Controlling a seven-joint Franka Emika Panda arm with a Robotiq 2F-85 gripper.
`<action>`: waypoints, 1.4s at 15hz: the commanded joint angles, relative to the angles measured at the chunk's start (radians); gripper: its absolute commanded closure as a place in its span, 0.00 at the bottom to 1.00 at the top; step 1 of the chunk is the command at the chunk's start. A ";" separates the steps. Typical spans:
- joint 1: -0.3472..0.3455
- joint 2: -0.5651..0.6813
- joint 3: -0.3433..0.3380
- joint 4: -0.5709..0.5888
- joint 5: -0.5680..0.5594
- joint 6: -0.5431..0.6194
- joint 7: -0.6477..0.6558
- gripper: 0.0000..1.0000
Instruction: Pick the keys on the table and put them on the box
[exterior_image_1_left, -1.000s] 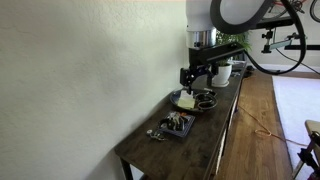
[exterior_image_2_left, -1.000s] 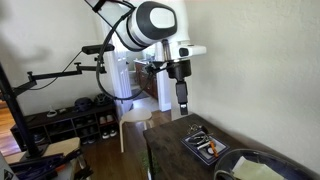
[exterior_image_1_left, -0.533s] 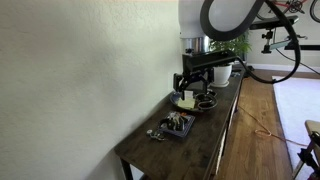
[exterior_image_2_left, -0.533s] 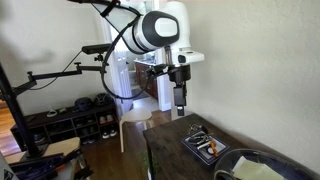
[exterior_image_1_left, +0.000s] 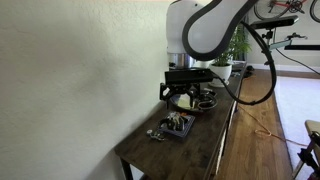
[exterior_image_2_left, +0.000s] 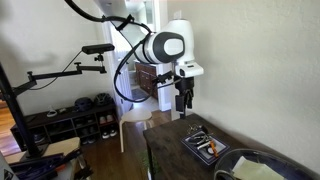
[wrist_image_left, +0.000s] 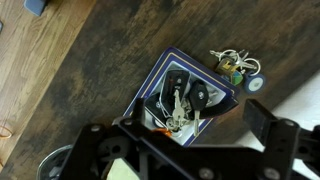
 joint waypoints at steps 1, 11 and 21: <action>0.064 0.075 -0.038 0.058 0.035 0.061 0.087 0.00; 0.119 0.160 -0.047 0.127 0.084 0.061 0.100 0.00; 0.113 0.226 -0.041 0.169 0.208 0.068 0.152 0.00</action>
